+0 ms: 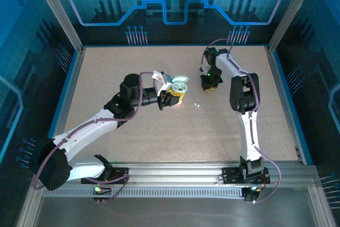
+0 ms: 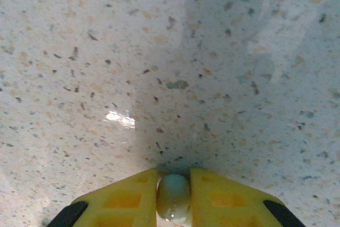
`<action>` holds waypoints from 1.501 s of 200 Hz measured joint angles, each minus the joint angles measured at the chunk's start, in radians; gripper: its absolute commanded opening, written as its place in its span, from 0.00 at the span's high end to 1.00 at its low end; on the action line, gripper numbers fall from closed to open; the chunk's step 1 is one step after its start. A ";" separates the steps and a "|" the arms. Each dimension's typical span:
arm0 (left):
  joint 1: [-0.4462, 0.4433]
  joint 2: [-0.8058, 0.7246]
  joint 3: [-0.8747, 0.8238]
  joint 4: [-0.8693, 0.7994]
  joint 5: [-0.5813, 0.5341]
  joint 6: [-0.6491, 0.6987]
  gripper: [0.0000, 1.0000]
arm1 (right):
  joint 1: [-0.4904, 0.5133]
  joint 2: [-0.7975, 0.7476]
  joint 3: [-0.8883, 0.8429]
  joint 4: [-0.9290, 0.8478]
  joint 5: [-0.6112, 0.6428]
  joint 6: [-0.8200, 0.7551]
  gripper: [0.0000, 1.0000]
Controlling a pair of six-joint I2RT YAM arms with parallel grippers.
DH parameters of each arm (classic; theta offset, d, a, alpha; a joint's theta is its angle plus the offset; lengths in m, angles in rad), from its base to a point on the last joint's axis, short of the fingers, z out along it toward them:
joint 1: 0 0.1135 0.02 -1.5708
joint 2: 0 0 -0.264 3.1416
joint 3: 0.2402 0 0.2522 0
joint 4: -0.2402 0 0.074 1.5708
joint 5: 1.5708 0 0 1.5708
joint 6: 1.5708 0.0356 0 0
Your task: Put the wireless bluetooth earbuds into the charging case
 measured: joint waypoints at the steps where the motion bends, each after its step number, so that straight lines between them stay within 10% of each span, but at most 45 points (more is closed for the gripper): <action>1: 0.000 0.000 0.000 0.000 0.000 0.000 0.73 | 0.000 0.000 0.000 0.000 0.000 0.000 0.80; 72: 0.000 0.000 0.000 0.000 -0.002 0.002 0.73 | 0.000 -0.187 -0.174 0.090 -0.199 0.057 0.84; 132: 0.023 -0.016 -0.023 -0.001 -0.039 0.011 0.74 | -0.034 -0.748 -0.582 0.436 -0.695 0.330 0.85; 182: 0.074 -0.042 -0.045 0.010 -0.053 0.011 0.74 | -0.042 -0.918 -0.767 0.770 -0.994 0.681 0.84; 300: 0.062 -0.031 -0.074 0.151 0.009 0.061 0.73 | 0.033 -1.032 -0.814 1.159 -1.174 1.142 0.84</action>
